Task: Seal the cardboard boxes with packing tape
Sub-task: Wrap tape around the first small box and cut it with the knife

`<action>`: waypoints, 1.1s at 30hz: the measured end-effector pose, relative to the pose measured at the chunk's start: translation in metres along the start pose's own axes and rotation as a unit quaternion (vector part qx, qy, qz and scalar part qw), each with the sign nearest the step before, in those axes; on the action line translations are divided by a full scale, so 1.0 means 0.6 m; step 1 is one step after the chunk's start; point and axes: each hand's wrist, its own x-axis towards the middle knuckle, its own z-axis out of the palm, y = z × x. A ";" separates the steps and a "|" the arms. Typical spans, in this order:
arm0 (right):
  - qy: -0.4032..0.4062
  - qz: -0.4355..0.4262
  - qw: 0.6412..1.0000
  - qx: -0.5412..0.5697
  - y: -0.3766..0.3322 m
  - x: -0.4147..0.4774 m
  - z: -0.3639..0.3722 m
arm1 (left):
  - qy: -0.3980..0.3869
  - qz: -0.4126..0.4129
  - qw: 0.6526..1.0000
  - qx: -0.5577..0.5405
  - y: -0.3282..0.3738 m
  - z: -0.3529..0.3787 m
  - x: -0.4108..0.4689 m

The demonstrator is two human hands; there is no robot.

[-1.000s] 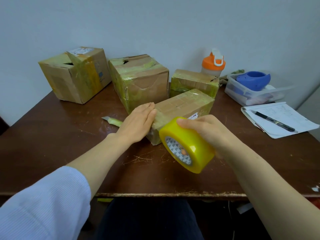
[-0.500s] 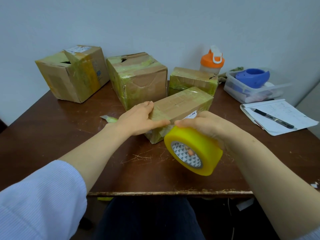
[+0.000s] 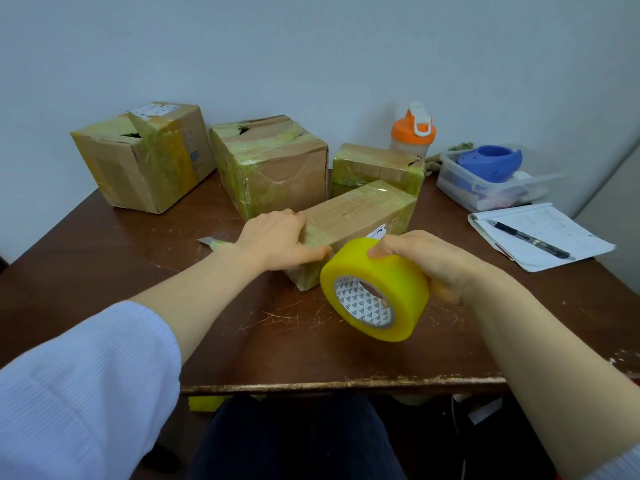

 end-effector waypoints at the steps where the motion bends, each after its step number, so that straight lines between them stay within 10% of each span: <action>1: -0.007 -0.014 1.000 -0.002 -0.004 -0.006 0.000 | -0.011 -0.012 0.999 -0.051 -0.002 -0.007 0.002; 5: -0.037 -0.111 0.993 0.013 -0.059 -0.033 -0.013 | -0.102 -0.068 0.910 -0.395 -0.014 -0.030 -0.004; 9: -0.048 -0.173 0.981 0.066 -0.114 -0.027 -0.009 | -0.189 -0.126 0.839 -0.494 -0.026 -0.022 -0.008; 17: -0.024 -0.161 0.986 0.025 -0.150 0.020 0.049 | 0.012 -0.174 0.772 -0.611 -0.012 0.024 -0.009; 33: 0.001 -0.077 0.997 0.002 -0.026 -0.077 0.075 | 0.022 -0.136 0.826 -0.547 -0.009 0.011 -0.010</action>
